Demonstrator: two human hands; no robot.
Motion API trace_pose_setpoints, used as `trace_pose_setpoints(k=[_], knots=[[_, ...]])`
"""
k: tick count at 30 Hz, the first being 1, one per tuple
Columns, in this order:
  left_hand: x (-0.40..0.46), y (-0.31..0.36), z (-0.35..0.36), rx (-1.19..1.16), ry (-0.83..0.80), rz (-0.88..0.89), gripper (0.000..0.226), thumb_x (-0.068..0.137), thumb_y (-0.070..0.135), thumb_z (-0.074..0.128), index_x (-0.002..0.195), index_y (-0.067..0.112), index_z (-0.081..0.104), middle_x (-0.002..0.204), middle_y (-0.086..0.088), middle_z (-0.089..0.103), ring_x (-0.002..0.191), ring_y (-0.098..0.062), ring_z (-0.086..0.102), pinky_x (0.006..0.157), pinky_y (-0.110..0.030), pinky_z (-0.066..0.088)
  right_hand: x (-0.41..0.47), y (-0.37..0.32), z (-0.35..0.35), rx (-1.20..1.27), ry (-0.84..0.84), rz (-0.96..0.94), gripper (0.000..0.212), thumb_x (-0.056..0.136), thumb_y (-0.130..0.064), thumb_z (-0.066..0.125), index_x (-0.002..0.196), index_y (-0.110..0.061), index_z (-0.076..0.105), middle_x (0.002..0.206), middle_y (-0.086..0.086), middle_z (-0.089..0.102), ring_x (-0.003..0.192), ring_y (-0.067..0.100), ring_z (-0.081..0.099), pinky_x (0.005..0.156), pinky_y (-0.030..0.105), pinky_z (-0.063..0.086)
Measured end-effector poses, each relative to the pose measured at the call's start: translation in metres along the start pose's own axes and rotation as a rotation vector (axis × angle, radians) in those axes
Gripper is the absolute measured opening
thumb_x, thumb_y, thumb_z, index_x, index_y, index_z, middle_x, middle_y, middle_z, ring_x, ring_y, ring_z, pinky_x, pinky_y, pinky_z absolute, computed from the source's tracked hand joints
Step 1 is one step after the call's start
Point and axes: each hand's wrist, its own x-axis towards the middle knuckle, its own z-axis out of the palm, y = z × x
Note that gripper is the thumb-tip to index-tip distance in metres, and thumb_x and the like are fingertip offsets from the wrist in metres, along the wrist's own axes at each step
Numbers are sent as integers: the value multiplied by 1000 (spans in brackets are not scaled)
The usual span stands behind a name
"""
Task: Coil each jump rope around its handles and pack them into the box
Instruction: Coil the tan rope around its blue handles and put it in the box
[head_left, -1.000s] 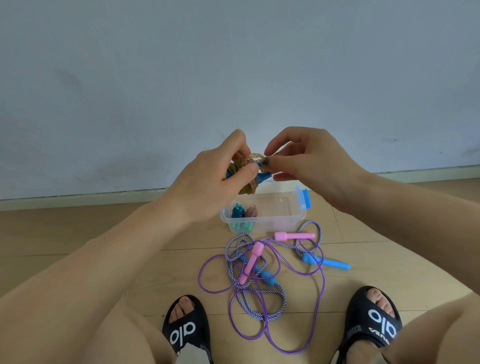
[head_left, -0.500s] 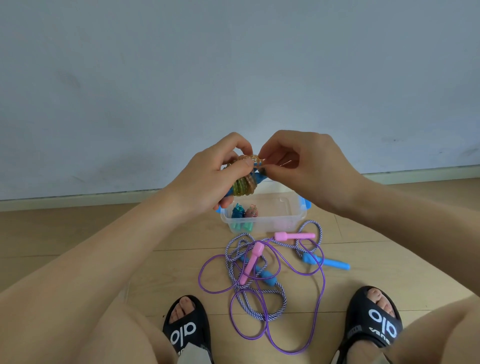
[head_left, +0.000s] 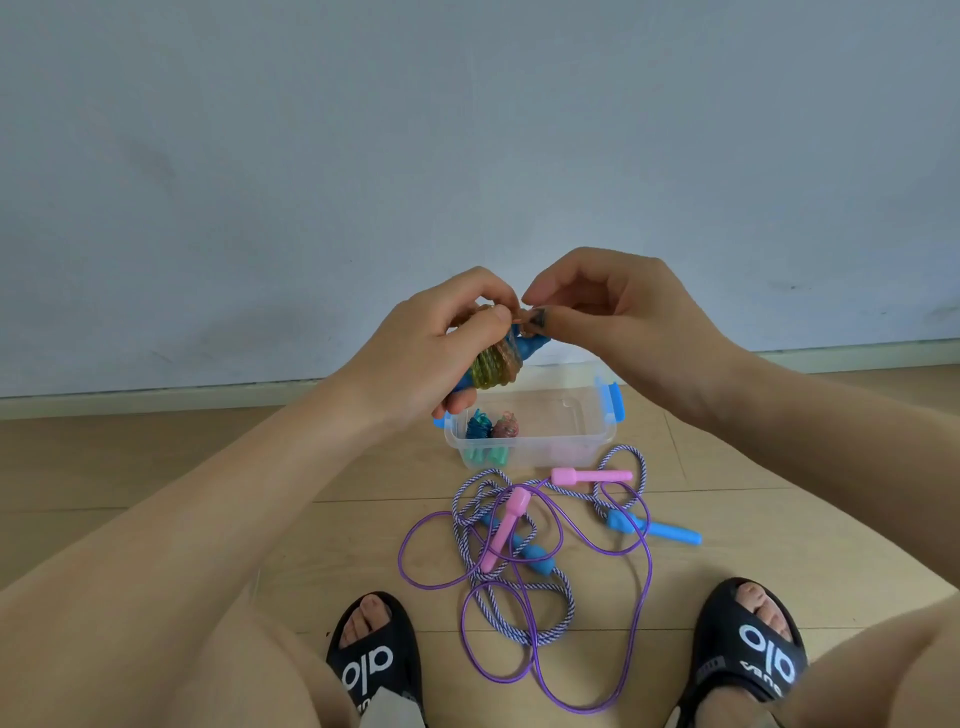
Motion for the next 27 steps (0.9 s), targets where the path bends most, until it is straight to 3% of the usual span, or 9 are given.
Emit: trace_pose_setpoints(k=[2, 7, 11, 15, 18, 27], knots=[[-1, -1, 0, -8, -6, -6, 14, 99, 21, 46, 103, 23, 59, 79, -3, 57, 46, -26, 47, 43, -28, 37, 0, 0, -2, -35, -50, -13, 11, 89, 2, 64, 96, -4, 70, 93, 10, 75, 91, 20, 72, 87, 26, 56], [-1, -1, -2, -32, -32, -57, 15, 99, 24, 46, 101, 25, 61, 83, -9, 59, 46, -26, 48, 44, -29, 38, -1, -2, -9, -483, -169, -287, 21, 84, -5, 71, 102, -15, 70, 95, -7, 72, 95, 6, 67, 90, 23, 51], [0, 1, -5, -52, -35, -89, 15, 99, 25, 47, 100, 25, 62, 82, -9, 59, 47, -26, 47, 44, -28, 37, 1, 0, -10, -593, -155, -435, 16, 86, -9, 68, 100, -14, 62, 92, -9, 67, 89, 7, 64, 84, 30, 51], [0, 2, -4, -49, -43, -101, 15, 99, 25, 47, 100, 25, 62, 91, -14, 62, 48, -25, 47, 44, -27, 38, 2, 7, -9, -777, -159, -580, 10, 92, -15, 59, 100, -13, 65, 91, -5, 66, 85, 20, 59, 72, 38, 49], [0, 2, -5, -63, -31, -102, 16, 99, 24, 46, 102, 24, 62, 92, -17, 62, 49, -25, 47, 44, -28, 37, 3, 10, -7, -833, -130, -591, 15, 93, -21, 58, 102, -14, 67, 92, -2, 68, 87, 24, 59, 69, 44, 50], [1, 2, -5, -63, -2, -103, 15, 99, 24, 47, 100, 25, 61, 89, -13, 64, 49, -26, 48, 42, -27, 37, -1, 13, 3, -865, -43, -555, 15, 91, -19, 61, 100, -10, 68, 95, 3, 68, 89, 25, 60, 76, 36, 49]])
